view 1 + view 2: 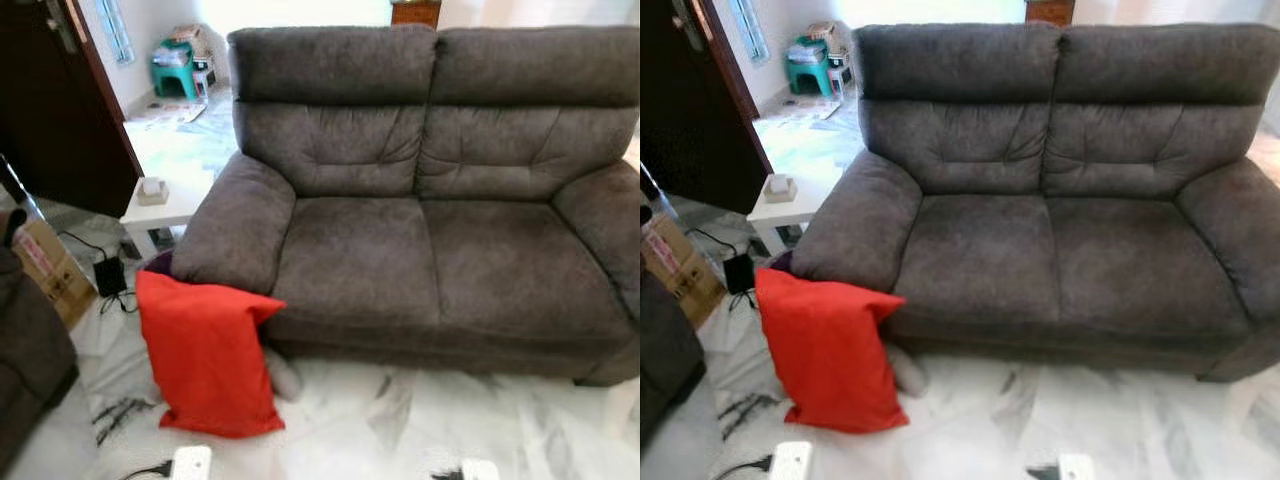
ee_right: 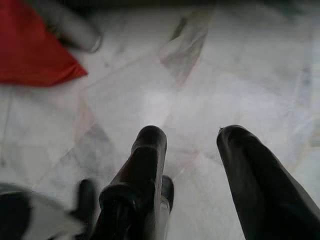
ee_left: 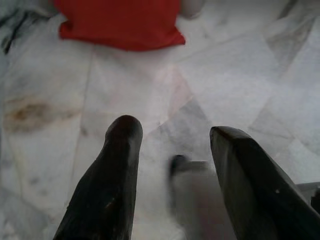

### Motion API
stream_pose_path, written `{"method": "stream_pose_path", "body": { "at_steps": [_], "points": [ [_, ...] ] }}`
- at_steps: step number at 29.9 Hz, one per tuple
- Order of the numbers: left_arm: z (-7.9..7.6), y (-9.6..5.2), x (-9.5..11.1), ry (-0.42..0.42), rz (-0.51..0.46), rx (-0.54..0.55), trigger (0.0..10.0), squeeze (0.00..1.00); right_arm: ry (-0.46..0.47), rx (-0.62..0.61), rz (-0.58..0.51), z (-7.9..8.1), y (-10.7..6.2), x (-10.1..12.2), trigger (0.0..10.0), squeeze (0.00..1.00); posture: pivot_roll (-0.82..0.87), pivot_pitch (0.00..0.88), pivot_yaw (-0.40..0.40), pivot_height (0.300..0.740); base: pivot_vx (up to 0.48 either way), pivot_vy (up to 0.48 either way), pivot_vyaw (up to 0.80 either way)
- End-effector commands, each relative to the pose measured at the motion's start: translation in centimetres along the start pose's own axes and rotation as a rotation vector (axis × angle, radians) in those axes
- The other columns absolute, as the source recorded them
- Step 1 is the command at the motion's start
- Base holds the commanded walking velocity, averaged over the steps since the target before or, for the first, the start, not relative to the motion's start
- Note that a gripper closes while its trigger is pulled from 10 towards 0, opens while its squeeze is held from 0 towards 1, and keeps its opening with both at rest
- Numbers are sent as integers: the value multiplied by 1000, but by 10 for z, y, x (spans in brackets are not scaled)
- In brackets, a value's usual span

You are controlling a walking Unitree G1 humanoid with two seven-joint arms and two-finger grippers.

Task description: Move the pillow to the sofa from floor

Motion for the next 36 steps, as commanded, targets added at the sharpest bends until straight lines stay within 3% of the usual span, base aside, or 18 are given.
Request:
{"method": "stream_pose_path", "body": {
  "at_steps": [1,6,13,36],
  "points": [
    [87,-20,-26,39,118,147,10000,0,271,112,38,41,9,12,10000,0,122,0,15,740,0,480,0],
    [90,-19,-23,47,112,148,10000,0,278,116,33,44,9,13,10000,0,123,0,31,740,0,432,0],
    [95,-20,-17,55,90,160,10000,0,270,127,39,47,9,13,10000,0,153,0,14,740,0,0,0],
    [79,-16,-19,24,86,138,10000,0,245,120,40,39,9,14,10000,0,148,10,-43,740,0,0,0]
  ]
}}
Point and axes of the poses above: a point about 5 cm out from each wrist's last joint towards the gripper, its own y axis pointing out of the wrist towards the gripper, its own x axis along the axis of the wrist's last joint, z = x × y, the point moved 3 cm from there along y, pointing out of the wrist towards the gripper, and after that the axes turned 2 degrees about -y, right-handed, at the moved point
